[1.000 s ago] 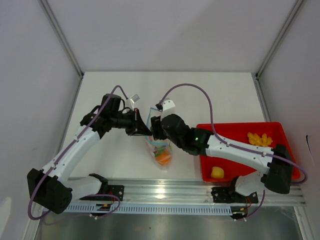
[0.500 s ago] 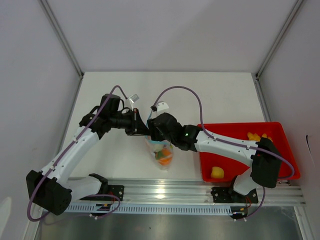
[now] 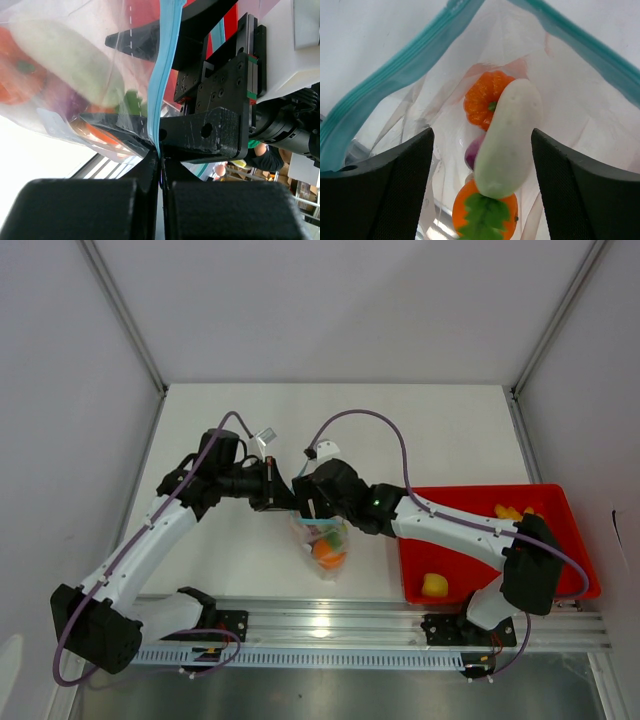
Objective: Place the food in the zip-top bag and seal the zipper
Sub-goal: Place the fake vegetable in the zipper food storage bag.
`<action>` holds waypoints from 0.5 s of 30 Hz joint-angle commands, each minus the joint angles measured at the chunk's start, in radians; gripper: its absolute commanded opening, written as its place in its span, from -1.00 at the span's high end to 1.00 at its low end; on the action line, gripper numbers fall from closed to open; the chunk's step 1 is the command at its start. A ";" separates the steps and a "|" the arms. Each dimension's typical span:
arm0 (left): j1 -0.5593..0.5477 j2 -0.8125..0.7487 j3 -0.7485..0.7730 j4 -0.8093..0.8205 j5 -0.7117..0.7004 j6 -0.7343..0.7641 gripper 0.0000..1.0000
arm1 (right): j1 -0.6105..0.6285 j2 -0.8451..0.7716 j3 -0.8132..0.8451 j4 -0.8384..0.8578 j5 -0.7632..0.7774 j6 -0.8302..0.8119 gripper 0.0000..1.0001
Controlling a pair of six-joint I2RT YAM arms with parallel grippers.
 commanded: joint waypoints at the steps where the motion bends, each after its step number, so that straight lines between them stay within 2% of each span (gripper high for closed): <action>1: -0.004 -0.018 -0.012 0.009 0.022 -0.010 0.99 | 0.000 -0.054 0.046 0.054 -0.027 0.001 -0.62; 6: -0.004 -0.018 -0.006 0.002 0.018 0.000 0.99 | 0.029 -0.115 0.072 0.028 0.019 0.001 -0.65; 10: -0.004 -0.013 -0.011 0.000 0.016 0.006 0.99 | 0.096 -0.208 0.167 -0.047 0.098 -0.019 -0.63; 12: -0.004 -0.009 -0.012 0.003 0.016 0.007 0.99 | 0.125 -0.248 0.209 -0.122 0.157 -0.025 -0.62; 13: -0.004 -0.009 -0.014 0.006 0.016 0.007 0.99 | 0.138 -0.285 0.259 -0.211 0.181 -0.011 -0.62; 15: -0.004 -0.010 -0.015 0.012 0.018 0.007 0.99 | 0.136 -0.319 0.301 -0.308 0.267 0.058 -0.60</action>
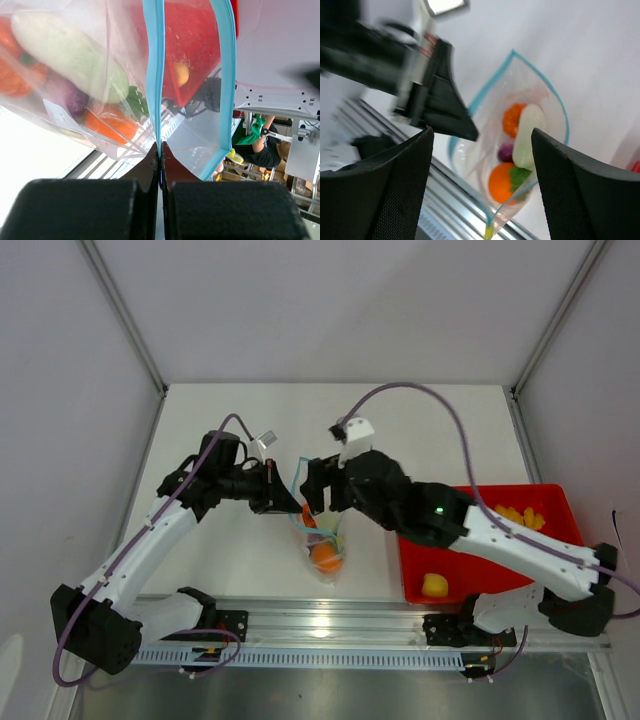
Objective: Place the food in the zip-top bag and seal the zipper
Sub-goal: Place the fake vegetable in the zipper food storage bag.
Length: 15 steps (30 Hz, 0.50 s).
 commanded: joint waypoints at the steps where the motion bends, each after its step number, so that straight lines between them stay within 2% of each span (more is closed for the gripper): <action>1: -0.004 -0.007 -0.008 0.029 0.003 0.005 0.99 | 0.019 -0.137 0.145 -0.145 0.165 0.090 -0.59; 4: -0.004 -0.003 -0.008 0.032 0.003 0.007 0.99 | -0.010 -0.226 0.153 -0.297 0.250 0.170 -0.59; 11: -0.004 0.006 -0.001 0.032 0.006 0.011 0.99 | -0.288 -0.369 0.028 -0.484 0.158 0.273 -0.59; 15: -0.004 0.006 0.000 0.037 0.010 0.008 0.99 | -0.568 -0.323 -0.099 -0.546 0.052 0.322 -0.59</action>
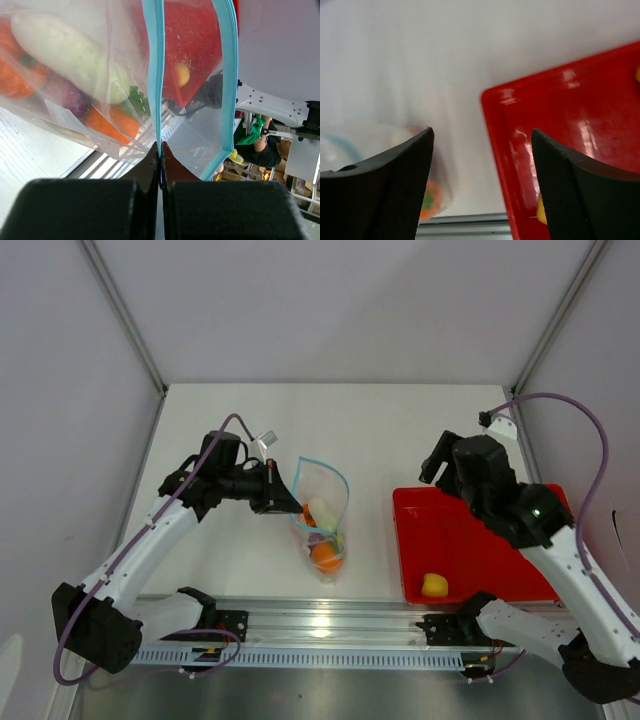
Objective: Place the food in the zip-top bag and seal the zipper
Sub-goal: Place the fake vegetable in the zipper food storage bag, then pick up the fake vegetable from the bin.
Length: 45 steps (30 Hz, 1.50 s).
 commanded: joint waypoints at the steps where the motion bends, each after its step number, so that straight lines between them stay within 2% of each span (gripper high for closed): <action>1: -0.003 -0.001 0.011 0.026 0.011 0.008 0.99 | -0.179 0.078 -0.128 -0.139 -0.094 0.111 -0.60; 3: -0.005 0.002 0.008 0.028 0.014 0.008 0.99 | -0.275 0.095 -0.167 -0.145 -0.144 0.147 -0.63; 5: -0.005 -0.001 0.009 0.019 0.012 0.013 0.99 | -0.315 0.105 -0.216 -0.149 -0.165 0.194 -0.66; 6: -0.003 -0.001 0.011 0.014 0.011 0.016 0.99 | -0.331 0.103 -0.236 -0.152 -0.186 0.213 -0.78; 7: -0.003 -0.002 0.009 0.013 0.009 0.017 0.99 | -0.363 0.097 -0.254 -0.160 -0.194 0.233 -0.98; 13: -0.003 0.001 0.006 0.017 0.009 0.017 0.99 | -0.418 0.085 -0.394 -0.240 -0.244 0.366 -0.99; 19: -0.005 0.010 -0.005 0.034 0.018 0.014 0.99 | -0.420 0.011 -0.578 -0.198 -0.382 0.470 -0.89; 23: -0.003 0.016 0.002 0.023 0.017 0.026 0.99 | -0.406 -0.050 -0.621 -0.206 -0.393 0.521 -0.81; 30: -0.003 0.027 0.002 0.038 0.024 0.017 0.99 | -0.386 -0.026 -0.672 -0.203 -0.450 0.524 -0.75; 38: -0.002 0.033 0.002 0.042 0.029 0.017 0.99 | -0.190 0.038 -0.692 -0.175 -0.442 0.616 -0.76; 45: -0.002 0.036 -0.003 0.039 0.028 0.022 0.99 | -0.125 0.052 -0.753 -0.149 -0.470 0.664 -0.75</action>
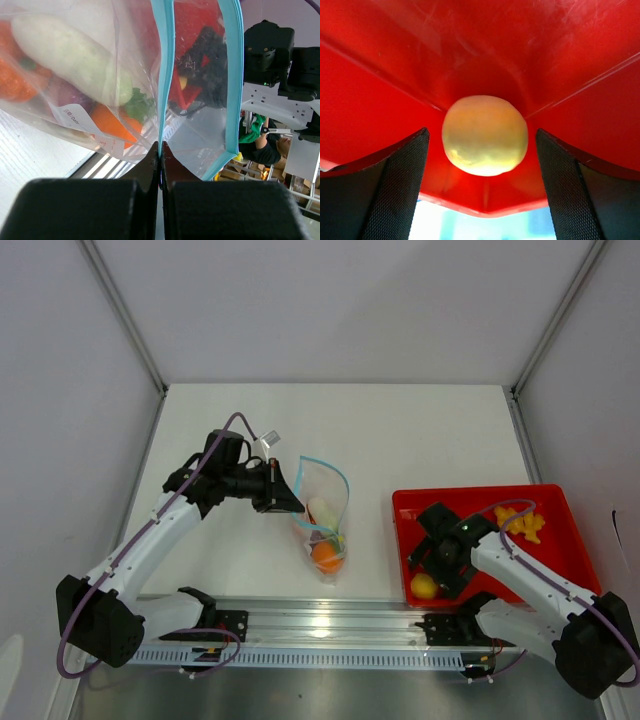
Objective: Place the food in the zip-top bag and seal the zipper
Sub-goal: Pick up the fake vegetable from the bin.
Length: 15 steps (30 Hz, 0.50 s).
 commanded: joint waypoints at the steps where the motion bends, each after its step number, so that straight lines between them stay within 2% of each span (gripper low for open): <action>1: -0.002 0.004 0.000 0.020 0.019 0.013 0.99 | 0.025 -0.008 -0.017 0.001 -0.009 0.063 -0.75; 7: -0.002 0.008 -0.005 0.025 0.020 0.013 0.99 | 0.036 -0.022 -0.031 -0.002 -0.009 0.060 -0.73; 11: -0.002 0.005 -0.005 0.028 0.020 0.013 0.99 | 0.036 -0.037 -0.036 0.003 -0.016 0.061 -0.49; 14: -0.002 0.002 -0.005 0.023 0.020 0.014 0.99 | 0.039 -0.057 -0.042 0.012 -0.022 0.071 -0.11; 15: -0.002 0.002 -0.008 0.025 0.020 0.014 0.99 | 0.038 -0.062 -0.045 0.011 -0.021 0.081 -0.09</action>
